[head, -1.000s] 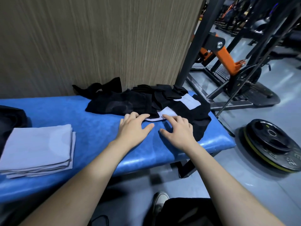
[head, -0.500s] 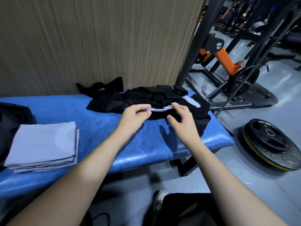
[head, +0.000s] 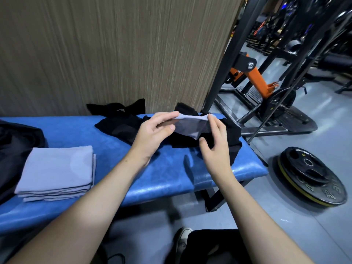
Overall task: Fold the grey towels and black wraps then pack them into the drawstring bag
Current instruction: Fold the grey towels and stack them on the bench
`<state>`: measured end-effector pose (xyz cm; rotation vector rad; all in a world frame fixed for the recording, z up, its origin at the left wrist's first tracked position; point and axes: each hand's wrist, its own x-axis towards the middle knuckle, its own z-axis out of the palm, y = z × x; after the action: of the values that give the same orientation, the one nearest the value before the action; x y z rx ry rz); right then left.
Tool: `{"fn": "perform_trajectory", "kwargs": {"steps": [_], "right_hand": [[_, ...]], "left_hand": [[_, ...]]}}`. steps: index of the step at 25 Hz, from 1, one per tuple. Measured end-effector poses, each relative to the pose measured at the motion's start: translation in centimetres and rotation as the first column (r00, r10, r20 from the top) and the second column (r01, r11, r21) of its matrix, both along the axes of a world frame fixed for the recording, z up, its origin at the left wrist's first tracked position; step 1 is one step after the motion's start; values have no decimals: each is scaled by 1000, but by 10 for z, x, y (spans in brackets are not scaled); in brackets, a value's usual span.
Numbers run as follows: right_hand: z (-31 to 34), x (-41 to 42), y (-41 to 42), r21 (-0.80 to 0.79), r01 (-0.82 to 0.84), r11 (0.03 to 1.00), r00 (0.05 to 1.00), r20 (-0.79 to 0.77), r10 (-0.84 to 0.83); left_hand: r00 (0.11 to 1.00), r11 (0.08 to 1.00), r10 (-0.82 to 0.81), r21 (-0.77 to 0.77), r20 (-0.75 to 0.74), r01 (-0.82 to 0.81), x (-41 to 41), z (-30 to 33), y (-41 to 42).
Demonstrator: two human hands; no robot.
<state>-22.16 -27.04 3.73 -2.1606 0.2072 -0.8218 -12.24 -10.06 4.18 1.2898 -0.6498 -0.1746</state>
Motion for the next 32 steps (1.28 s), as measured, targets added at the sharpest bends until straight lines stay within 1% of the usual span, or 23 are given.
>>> {"fn": "perform_trajectory", "kwargs": {"steps": [5, 7, 9, 12, 15, 17, 18, 20, 22, 24, 25, 26, 28, 29, 32], "right_hand": [[5, 18, -11, -43, 30, 999, 999, 40, -29], [9, 22, -12, -67, 39, 997, 996, 81, -33], [15, 23, -12, -98, 48, 994, 991, 130, -35], [22, 21, -10, -122, 55, 991, 984, 174, -33], [20, 18, -14, -179, 77, 981, 977, 210, -38], [12, 16, -16, -249, 107, 963, 977, 206, -55], [7, 15, -15, -298, 125, 946, 981, 180, -73], [-7, 12, -12, -436, 129, 891, 992, 60, -114], [-22, 6, -9, -595, 54, 802, 988, -83, -128], [-32, 2, -10, -693, -58, 718, 969, -213, -127], [-34, 0, -9, -698, -128, 705, 944, -303, -128], [-35, -1, -8, -664, -193, 722, 904, -407, -133], [-34, -6, -4, -552, -276, 787, 779, -607, -153], [-34, -7, -3, -527, -286, 800, 733, -658, -171], [-32, -9, -6, -480, -261, 838, 680, -707, -193]], "left_hand": [[996, 997, -16, -76, 82, 22, 11, 11, -17], [992, 994, -10, -104, 126, 24, 14, 15, -21], [990, 991, 0, -131, 140, 18, 16, 17, -23], [992, 988, 3, -150, 127, 17, 16, 20, -20], [997, 987, -16, -159, 70, 27, 10, 26, -15], [997, 993, 70, -99, 44, -66, 2, 26, -10], [992, 990, 129, -61, 15, -128, -1, 23, -7], [973, 976, 217, 19, -76, -216, -8, 12, 1], [951, 953, 283, 150, -127, -263, -13, 0, 11], [936, 921, 315, 290, -159, -261, -18, -8, 23], [937, 913, 303, 335, -173, -234, -21, -10, 31], [944, 908, 277, 370, -179, -197, -23, -11, 40], [960, 887, 236, 438, -153, -148, -28, -13, 59], [964, 869, 232, 472, -132, -145, -30, -14, 69], [971, 813, 225, 565, -81, -141, -38, -21, 95]]}}
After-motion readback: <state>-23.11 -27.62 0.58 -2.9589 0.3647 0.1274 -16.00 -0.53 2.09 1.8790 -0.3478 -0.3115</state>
